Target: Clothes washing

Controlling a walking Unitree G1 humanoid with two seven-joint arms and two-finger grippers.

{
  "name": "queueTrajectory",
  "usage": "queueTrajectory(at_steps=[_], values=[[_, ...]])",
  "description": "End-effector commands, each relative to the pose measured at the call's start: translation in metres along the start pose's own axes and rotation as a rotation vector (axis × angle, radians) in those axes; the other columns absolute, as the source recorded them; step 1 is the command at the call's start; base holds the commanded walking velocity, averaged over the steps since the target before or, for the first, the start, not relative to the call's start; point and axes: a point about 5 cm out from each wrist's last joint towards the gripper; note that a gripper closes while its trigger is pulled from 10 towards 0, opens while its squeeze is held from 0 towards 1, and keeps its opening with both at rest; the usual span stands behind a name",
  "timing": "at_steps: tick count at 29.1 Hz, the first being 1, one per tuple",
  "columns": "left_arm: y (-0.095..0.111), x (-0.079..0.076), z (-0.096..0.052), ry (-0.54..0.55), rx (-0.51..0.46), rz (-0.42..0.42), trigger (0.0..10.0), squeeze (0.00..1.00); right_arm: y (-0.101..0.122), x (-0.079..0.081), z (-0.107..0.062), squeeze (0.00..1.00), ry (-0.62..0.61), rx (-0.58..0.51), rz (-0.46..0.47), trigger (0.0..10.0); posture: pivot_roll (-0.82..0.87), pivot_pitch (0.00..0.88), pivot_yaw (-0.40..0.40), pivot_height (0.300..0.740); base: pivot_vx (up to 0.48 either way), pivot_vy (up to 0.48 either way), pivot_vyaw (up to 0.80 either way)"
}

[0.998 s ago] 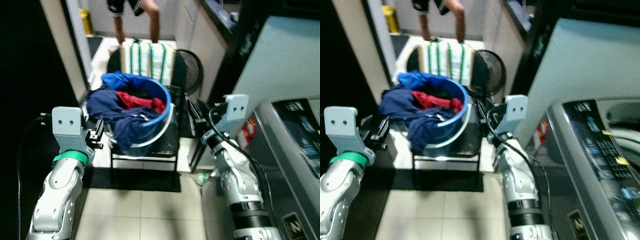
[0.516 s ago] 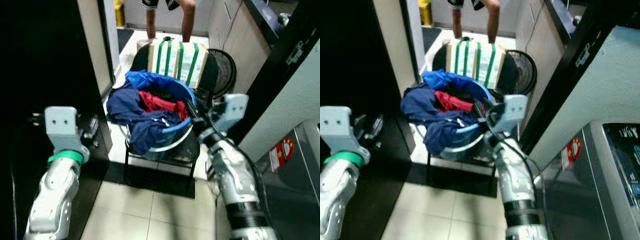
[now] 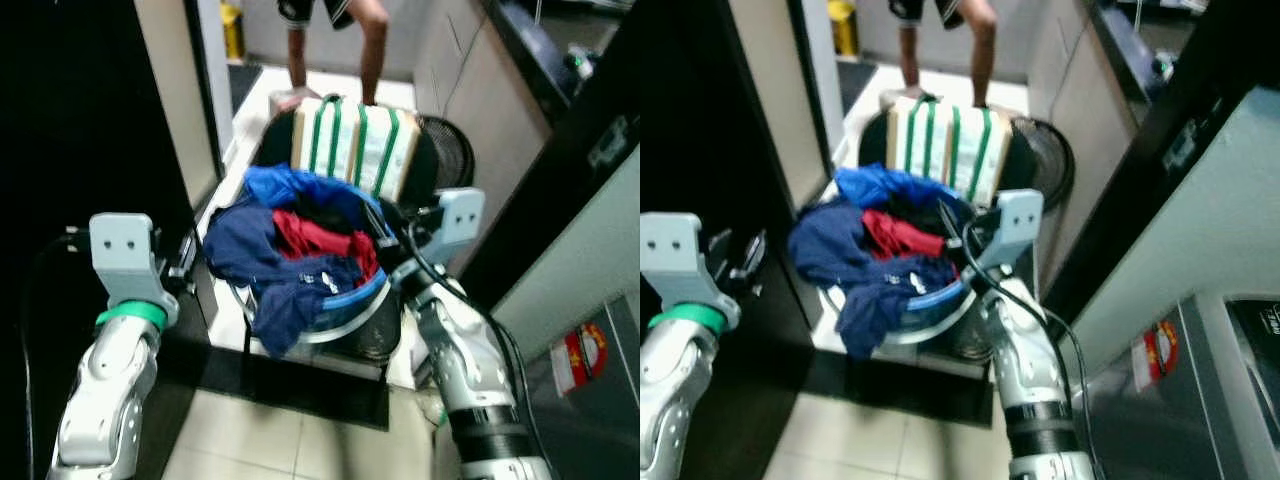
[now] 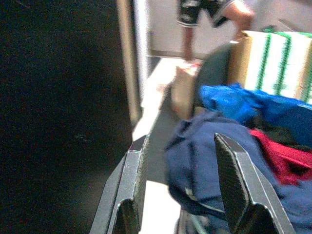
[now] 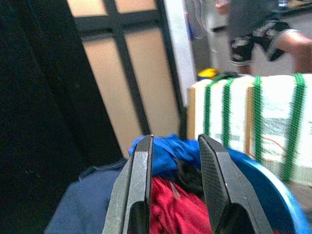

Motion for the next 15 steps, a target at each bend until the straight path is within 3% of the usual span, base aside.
queueTrajectory(at_steps=[1, 14, 15], values=[[-0.0013, -0.0011, -0.0013, -0.012, 0.004, 0.006, 10.0, 0.0, -0.0027, -0.0029, -0.0028, 0.0, -0.018, 0.008, 0.015, 10.0, 0.13, 0.037, 0.02, 0.74, 0.39, 0.0, 0.0], [-0.0018, -0.0021, -0.0017, -0.028, 0.005, 0.009, 10.0, 0.0, -0.0046, -0.0022, -0.005, 0.0, -0.017, 0.015, 0.027, 10.0, 0.13, 0.037, 0.02, 0.74, 0.389, 0.0, 0.0], [-0.002, -0.002, -0.0014, -0.029, 0.007, 0.01, 10.0, 0.0, -0.0048, -0.0002, -0.0045, 0.0, -0.001, 0.021, 0.01, 10.0, 0.13, 0.04, 0.025, 0.74, 0.386, 0.0, 0.8]])
Point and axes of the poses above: a point about 5 cm out from each wrist's last joint towards the gripper, its own z axis pointing out of the wrist towards the gripper, its own y axis along the axis of the wrist's last joint, x = y × z, and after that the axes turned 10 degrees about z, right-handed
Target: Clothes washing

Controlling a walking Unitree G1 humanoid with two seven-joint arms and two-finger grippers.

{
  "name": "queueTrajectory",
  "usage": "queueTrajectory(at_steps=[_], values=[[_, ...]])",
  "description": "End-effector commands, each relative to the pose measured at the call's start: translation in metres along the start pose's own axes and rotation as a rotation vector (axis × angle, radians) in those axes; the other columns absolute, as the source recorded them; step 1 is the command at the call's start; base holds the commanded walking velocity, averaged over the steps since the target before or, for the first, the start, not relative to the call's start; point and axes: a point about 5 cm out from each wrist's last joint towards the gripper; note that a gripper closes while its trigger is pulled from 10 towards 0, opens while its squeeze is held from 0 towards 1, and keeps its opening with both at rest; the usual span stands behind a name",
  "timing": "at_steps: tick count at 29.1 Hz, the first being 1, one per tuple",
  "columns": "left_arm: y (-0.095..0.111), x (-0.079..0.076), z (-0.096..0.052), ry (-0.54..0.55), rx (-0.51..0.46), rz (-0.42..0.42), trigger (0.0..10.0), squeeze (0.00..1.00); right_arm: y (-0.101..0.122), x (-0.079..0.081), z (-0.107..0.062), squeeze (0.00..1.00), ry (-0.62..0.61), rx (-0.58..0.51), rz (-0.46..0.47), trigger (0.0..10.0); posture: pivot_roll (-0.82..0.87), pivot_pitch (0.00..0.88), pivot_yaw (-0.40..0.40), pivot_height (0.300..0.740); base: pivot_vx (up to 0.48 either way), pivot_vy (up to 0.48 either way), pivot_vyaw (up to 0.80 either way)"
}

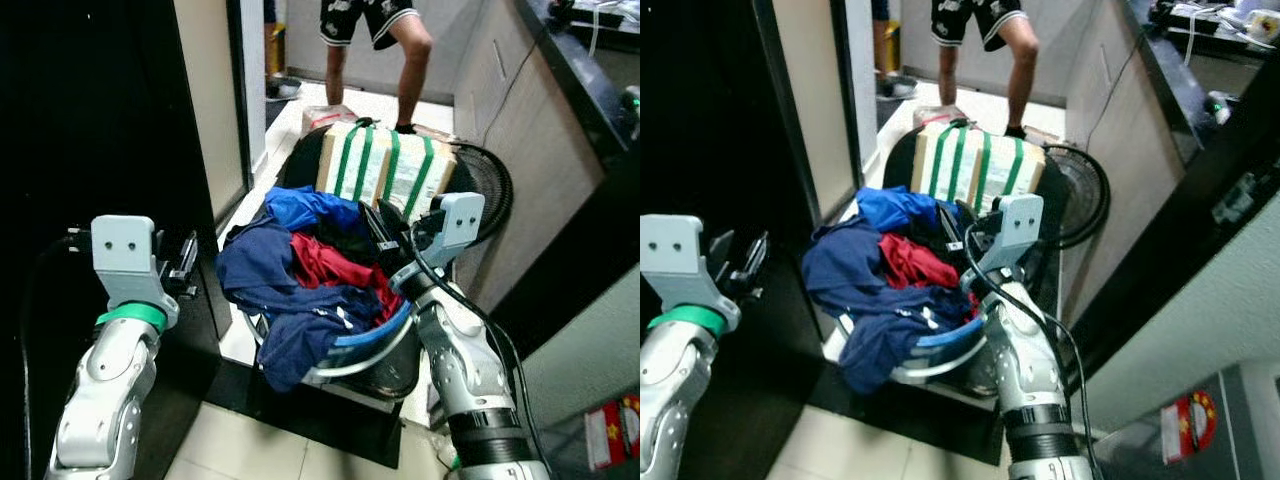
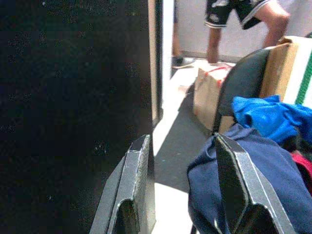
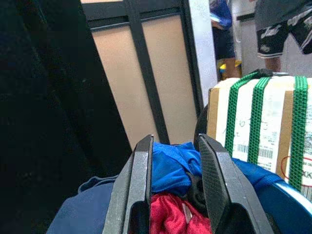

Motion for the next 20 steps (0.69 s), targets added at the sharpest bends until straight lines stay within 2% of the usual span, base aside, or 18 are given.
queueTrajectory(at_steps=[1, 3, 15, 19, 20], values=[[-0.002, -0.002, -0.001, -0.01, 0.009, 0.007, 10.0, 0.0, 0.0, -0.001, -0.002, 0.0, -0.002, 0.004, 0.0, 10.0, 0.13, 0.04, 0.025, 0.74, 0.386, 0.0, 0.8], [-0.002, -0.002, -0.001, -0.012, 0.01, 0.008, 10.0, 0.0, -0.001, -0.001, -0.001, 0.0, -0.001, 0.005, -0.001, 10.0, 0.13, 0.043, 0.026, 0.74, 0.386, 0.0, 0.8], [-0.004, -0.002, -0.002, -0.02, 0.019, 0.013, 10.0, 0.0, -0.004, -0.008, -0.006, 0.0, -0.042, 0.013, 0.009, 10.0, 0.13, 0.061, 0.03, 0.74, 0.385, 0.0, 0.0], [-0.007, -0.004, -0.003, -0.044, 0.039, 0.011, 10.0, 0.0, -0.026, -0.016, -0.015, 0.0, -0.05, 0.169, -0.083, 10.0, 0.13, 0.061, 0.03, 0.74, 0.076, 0.0, 0.0], [-0.007, -0.004, -0.003, -0.044, 0.039, 0.011, 10.0, 0.0, -0.026, -0.016, -0.015, 0.0, -0.05, 0.169, -0.083, 10.0, 0.13, 0.061, 0.03, 0.74, 0.0, 0.0, 0.0]])
Point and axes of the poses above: a point about 5 cm out from each wrist's last joint towards the gripper, its own z axis pointing out of the wrist towards the gripper, its own y axis along the axis of the wrist's last joint, x = y × z, and after that the axes turned 10 degrees about z, right-handed
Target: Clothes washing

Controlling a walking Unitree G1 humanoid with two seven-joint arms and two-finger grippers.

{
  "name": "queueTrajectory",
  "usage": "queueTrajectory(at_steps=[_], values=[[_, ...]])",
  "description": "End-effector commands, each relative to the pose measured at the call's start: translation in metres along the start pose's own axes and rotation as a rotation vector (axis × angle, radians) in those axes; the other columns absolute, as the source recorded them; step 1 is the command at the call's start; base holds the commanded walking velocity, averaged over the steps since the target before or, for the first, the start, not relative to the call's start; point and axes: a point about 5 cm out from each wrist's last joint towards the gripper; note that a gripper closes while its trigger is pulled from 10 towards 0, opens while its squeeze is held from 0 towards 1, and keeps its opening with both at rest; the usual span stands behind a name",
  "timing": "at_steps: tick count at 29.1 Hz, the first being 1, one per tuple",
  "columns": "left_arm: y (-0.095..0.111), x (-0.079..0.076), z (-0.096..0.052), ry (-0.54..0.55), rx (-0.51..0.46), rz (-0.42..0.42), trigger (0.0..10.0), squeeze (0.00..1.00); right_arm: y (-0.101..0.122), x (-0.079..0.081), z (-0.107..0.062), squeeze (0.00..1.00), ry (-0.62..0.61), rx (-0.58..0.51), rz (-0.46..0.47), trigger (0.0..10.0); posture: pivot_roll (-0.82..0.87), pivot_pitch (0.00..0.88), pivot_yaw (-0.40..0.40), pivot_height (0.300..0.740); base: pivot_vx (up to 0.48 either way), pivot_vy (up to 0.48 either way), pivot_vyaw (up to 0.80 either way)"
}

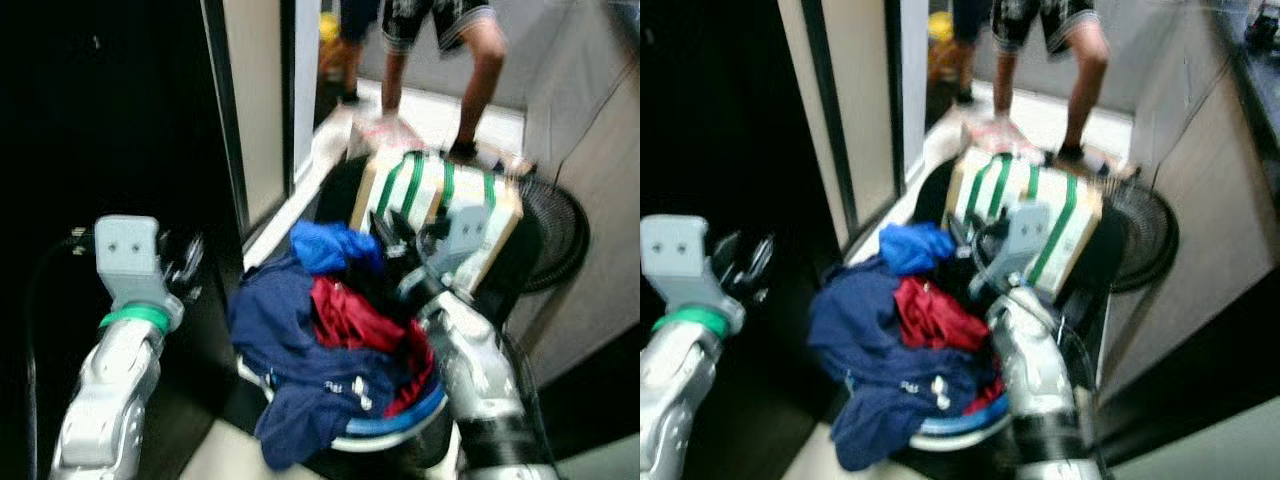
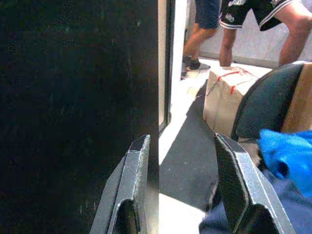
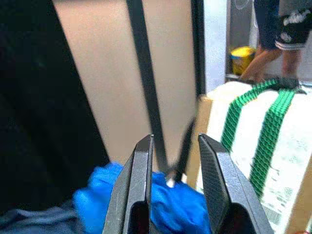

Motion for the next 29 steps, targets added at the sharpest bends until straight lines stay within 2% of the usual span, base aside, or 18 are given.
queueTrajectory(at_steps=[1, 2, 3, 4, 5, 7, 11, 12, 17, 22, 23, 24, 29], values=[[-0.007, 0.001, -0.003, -0.008, 0.038, 0.017, 10.0, 0.0, -0.022, 0.001, -0.006, 0.0, -0.003, 0.104, -0.003, 10.0, 0.13, 0.061, 0.03, 0.74, 0.0, 0.0, 0.0], [-0.007, 0.0, -0.003, -0.014, 0.037, 0.024, 10.0, 0.0, -0.027, -0.005, -0.01, 0.36, -0.035, 0.112, 0.022, 10.0, 0.13, 0.061, 0.03, 0.74, 0.0, 0.0, 0.0], [-0.007, 0.0, -0.003, -0.014, 0.037, 0.024, 10.0, 0.0, -0.027, -0.005, -0.01, 0.36, -0.035, 0.112, 0.022, 10.0, 0.13, 0.061, 0.03, 0.74, 0.0, 0.0, 0.0], [-0.007, 0.0, -0.003, -0.019, 0.036, 0.028, 10.0, 0.0, -0.03, -0.011, -0.014, 1.0, -0.072, 0.112, 0.046, 10.0, 0.13, 0.061, 0.03, 0.74, 0.0, 0.0, 0.0], [-0.007, 0.0, -0.003, -0.019, 0.036, 0.028, 10.0, 0.0, -0.03, -0.011, -0.014, 1.0, -0.072, 0.112, 0.046, 10.0, 0.13, 0.061, 0.03, 0.74, 0.0, 0.0, 0.0], [-0.008, -0.001, -0.004, -0.03, 0.037, 0.032, 10.0, 0.0, -0.035, -0.021, -0.022, 1.0, -0.119, 0.109, 0.105, 10.0, 0.13, 0.065, 0.034, 0.74, 0.0, 0.0, 0.0], [-0.008, -0.001, -0.004, -0.037, 0.041, 0.036, 10.0, 0.0, -0.038, -0.023, -0.026, 1.0, -0.12, 0.125, 0.107, 10.0, 0.13, 0.065, 0.034, 0.74, 0.0, 0.0, 0.0], [-0.01, -0.002, -0.005, -0.047, 0.049, 0.044, 10.0, 0.0, -0.05, -0.026, -0.034, 1.0, -0.105, 0.195, 0.099, 10.0, 0.13, 0.068, 0.039, 0.74, 0.0, 0.0, 0.0], [-0.01, -0.002, -0.005, -0.054, 0.051, 0.046, 10.0, 0.0, -0.058, -0.027, -0.039, 1.0, -0.086, 0.231, 0.095, 10.0, 0.13, 0.068, 0.04, 0.74, 0.0, 0.0, 0.0], [-0.01, -0.002, -0.006, -0.054, 0.051, 0.05, 10.0, 0.0, -0.056, -0.021, -0.036, 1.0, -0.049, 0.188, 0.134, 10.0, 0.13, 0.065, 0.041, 0.74, 0.0, 0.0, 0.0], [-0.01, -0.002, -0.006, -0.056, 0.051, 0.054, 10.0, 0.0, -0.059, -0.015, -0.035, 1.0, 0.003, 0.207, 0.141, 10.0, 0.13, 0.062, 0.04, 0.74, 0.0, 0.0, 0.0], [-0.01, -0.002, -0.006, -0.058, 0.052, 0.056, 10.0, 0.0, -0.065, -0.008, -0.036, 1.0, 0.064, 0.274, 0.131, 10.0, 0.13, 0.062, 0.04, 0.74, 0.0, 0.0, 0.0], [-0.01, -0.001, -0.007, -0.061, 0.052, 0.059, 10.0, 0.0, -0.074, 0.0, -0.041, 1.0, 0.158, 0.369, 0.098, 10.0, 0.13, 0.061, 0.039, 0.74, 0.0, 0.0, 0.0]])
Point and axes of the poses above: a point about 5 cm out from each wrist's last joint towards the gripper, its own z axis pointing out of the wrist towards the gripper, its own y axis along the axis of the wrist's last joint, x = y × z, and after that the axes turned 10 degrees about z, right-handed
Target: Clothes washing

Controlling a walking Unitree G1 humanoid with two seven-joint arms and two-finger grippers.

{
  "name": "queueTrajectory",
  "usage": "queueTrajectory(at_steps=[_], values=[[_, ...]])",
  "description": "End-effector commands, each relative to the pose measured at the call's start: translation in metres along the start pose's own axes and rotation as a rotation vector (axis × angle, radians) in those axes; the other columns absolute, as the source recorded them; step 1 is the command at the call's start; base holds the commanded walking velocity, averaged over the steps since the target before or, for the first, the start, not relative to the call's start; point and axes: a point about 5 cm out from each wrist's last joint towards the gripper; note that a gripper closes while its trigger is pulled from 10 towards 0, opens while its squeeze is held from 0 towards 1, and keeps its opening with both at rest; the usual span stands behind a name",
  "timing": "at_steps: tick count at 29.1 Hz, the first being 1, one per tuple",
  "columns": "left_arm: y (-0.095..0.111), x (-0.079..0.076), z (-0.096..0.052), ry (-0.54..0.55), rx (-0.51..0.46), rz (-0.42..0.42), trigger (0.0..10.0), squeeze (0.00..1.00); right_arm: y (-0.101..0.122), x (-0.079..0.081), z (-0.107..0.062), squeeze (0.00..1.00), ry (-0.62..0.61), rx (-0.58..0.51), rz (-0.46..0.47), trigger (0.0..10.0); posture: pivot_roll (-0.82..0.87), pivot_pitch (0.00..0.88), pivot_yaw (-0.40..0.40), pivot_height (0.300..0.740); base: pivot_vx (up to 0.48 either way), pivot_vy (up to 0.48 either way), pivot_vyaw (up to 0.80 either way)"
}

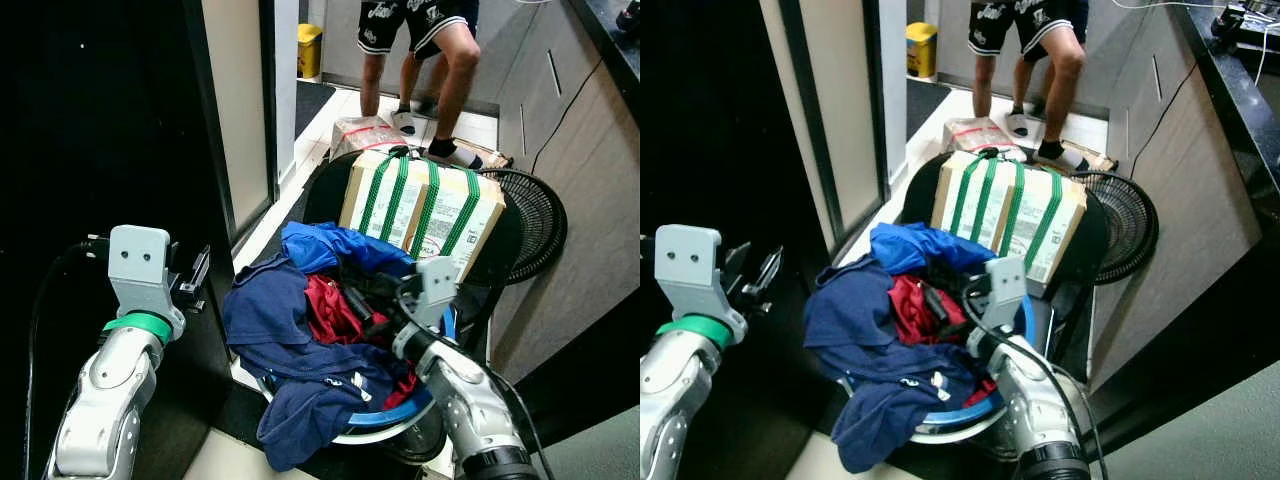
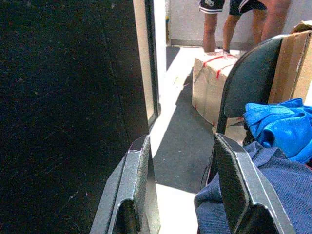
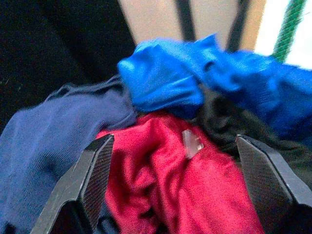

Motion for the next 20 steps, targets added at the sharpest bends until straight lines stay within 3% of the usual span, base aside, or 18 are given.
queueTrajectory(at_steps=[1, 5, 7, 11, 14, 20], values=[[-0.004, -0.001, -0.003, -0.013, 0.026, 0.015, 10.0, 0.0, -0.012, 0.002, -0.006, 1.0, 0.033, 0.076, -0.008, 10.0, 0.13, 0.058, 0.038, 0.74, 0.0, 0.0, 0.0], [-0.004, 0.0, -0.006, -0.019, 0.026, 0.018, 10.0, 0.0, -0.014, -0.002, -0.018, 1.0, 0.028, 0.095, -0.047, 10.0, 0.14, 0.058, 0.038, 0.74, 0.0, 0.0, 0.0], [-0.003, 0.0, -0.007, -0.025, 0.024, 0.02, 10.0, 0.0, -0.002, -0.008, -0.028, 1.0, -0.036, -0.023, -0.041, 10.0, 0.14, 0.058, 0.038, 0.74, 0.0, 0.0, 0.0], [-0.003, 0.001, -0.007, -0.028, 0.022, 0.019, 10.0, 0.0, 0.003, -0.009, -0.032, 1.0, -0.059, -0.075, -0.024, 10.0, 0.14, 0.058, 0.038, 0.74, 0.0, 0.0, 0.0], [-0.001, 0.001, -0.008, -0.036, 0.015, 0.017, 10.0, 0.0, 0.007, -0.006, -0.051, 1.0, -0.091, -0.17, 0.004, 10.0, 0.14, 0.062, 0.038, 0.74, 0.0, 0.0, 0.0], [-0.001, 0.0, -0.008, -0.044, 0.015, 0.018, 10.0, 0.0, 0.001, -0.003, -0.062, 1.0, -0.076, -0.162, 0.03, 10.0, 0.14, 0.067, 0.043, 0.74, 0.0, 0.0, 0.0]])
Point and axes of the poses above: a point about 5 cm out from each wrist's last joint towards the gripper, its own z axis pointing out of the wrist towards the gripper, its own y axis along the axis of the wrist's last joint, x = y × z, and after that the axes turned 10 degrees about z, right-handed
